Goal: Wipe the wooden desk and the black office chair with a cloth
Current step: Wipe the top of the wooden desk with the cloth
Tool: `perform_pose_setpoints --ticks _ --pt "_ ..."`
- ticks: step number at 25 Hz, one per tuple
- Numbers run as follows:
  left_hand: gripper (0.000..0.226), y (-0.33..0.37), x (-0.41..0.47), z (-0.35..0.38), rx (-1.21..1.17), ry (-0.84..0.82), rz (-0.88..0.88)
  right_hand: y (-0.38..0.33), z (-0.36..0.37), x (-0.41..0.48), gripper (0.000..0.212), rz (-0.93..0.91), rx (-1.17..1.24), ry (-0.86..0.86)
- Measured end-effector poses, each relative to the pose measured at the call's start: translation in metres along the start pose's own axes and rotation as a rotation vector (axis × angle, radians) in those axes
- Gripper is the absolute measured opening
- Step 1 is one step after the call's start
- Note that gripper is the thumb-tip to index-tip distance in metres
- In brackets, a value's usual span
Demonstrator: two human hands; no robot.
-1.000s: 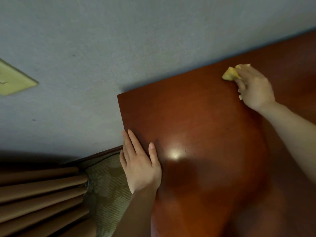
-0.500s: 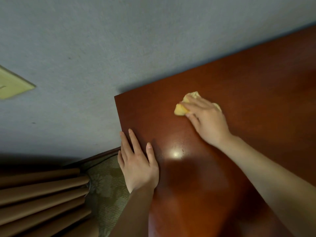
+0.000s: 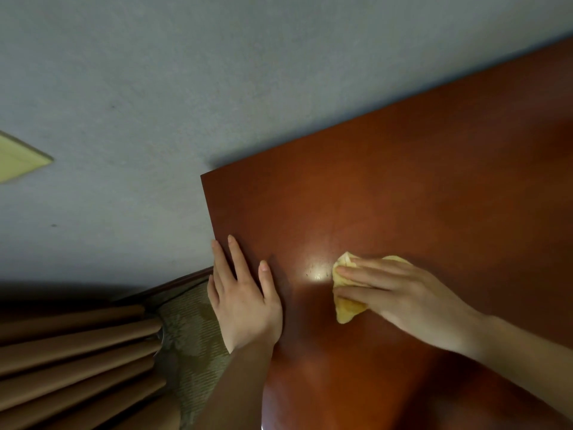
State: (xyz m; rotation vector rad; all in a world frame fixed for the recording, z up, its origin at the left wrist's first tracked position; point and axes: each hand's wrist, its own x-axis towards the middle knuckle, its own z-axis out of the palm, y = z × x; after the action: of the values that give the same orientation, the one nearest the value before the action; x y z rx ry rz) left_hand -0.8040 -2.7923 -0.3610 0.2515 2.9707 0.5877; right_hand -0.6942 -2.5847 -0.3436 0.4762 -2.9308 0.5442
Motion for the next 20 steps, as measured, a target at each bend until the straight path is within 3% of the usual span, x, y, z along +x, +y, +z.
perform_pose_setpoints --ticks 2,6,12,20 --pt "0.071 0.001 0.0 0.001 0.003 0.0 0.001 0.025 -0.007 -0.005 0.029 0.052 -0.038 0.042" --pt "0.066 -0.001 0.001 0.002 0.016 -0.011 -0.002 0.085 -0.024 0.003 0.03 0.343 -0.035 0.126" --pt "0.065 -0.002 0.0 0.003 0.018 -0.014 -0.002 0.135 -0.021 0.076 0.034 0.609 -0.057 0.27" --pt "0.066 -0.003 0.0 0.005 0.064 -0.02 -0.012 0.137 -0.005 0.157 0.032 0.616 -0.086 0.223"
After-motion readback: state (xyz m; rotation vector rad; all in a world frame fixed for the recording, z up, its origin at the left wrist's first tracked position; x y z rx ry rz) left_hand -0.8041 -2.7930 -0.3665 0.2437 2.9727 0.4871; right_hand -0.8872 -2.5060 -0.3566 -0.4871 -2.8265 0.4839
